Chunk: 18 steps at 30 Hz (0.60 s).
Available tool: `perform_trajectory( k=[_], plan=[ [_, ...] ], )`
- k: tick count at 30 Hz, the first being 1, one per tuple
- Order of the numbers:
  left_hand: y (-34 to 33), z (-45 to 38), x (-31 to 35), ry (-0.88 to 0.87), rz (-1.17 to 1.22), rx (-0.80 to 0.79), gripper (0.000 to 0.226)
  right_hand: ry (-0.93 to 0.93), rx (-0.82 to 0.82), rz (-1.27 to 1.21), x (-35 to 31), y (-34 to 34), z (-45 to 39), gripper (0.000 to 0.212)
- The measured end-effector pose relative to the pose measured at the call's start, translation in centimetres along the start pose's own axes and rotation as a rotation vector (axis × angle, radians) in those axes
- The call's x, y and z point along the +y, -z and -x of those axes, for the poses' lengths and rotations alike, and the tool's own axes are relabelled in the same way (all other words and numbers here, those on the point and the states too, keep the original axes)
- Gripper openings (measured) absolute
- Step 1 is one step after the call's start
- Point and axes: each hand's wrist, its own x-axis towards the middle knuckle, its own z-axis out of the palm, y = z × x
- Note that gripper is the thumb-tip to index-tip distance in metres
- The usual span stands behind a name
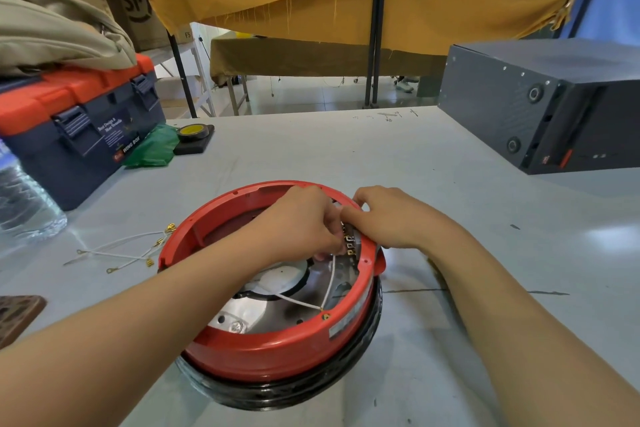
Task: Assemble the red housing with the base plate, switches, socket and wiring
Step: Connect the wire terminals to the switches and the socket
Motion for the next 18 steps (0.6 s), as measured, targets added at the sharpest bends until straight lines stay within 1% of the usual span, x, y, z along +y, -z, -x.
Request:
perform_trajectory(
  k=[3,6,10,14,18],
  plan=[
    [-0.1,0.0,0.0,0.010,-0.003,-0.005,0.007,-0.005,0.012,0.024,-0.1,-0.1,0.0,0.046],
    [-0.1,-0.2,0.2,0.007,-0.012,-0.013,0.007,-0.012,0.090,0.005,0.3,-0.3,0.0,0.049],
    [0.1,-0.6,0.2,-0.014,-0.027,-0.025,0.007,-0.042,0.180,-0.082,0.6,-0.8,-0.2,0.048],
    [0.1,-0.8,-0.1,-0.031,0.032,-0.043,0.010,-0.068,0.239,-0.171,1.2,-1.3,-0.2,0.044],
    [-0.2,-0.8,-0.4,-0.041,0.087,-0.020,0.016,-0.058,0.252,-0.216,1.5,-1.5,-0.2,0.042]
  ],
)
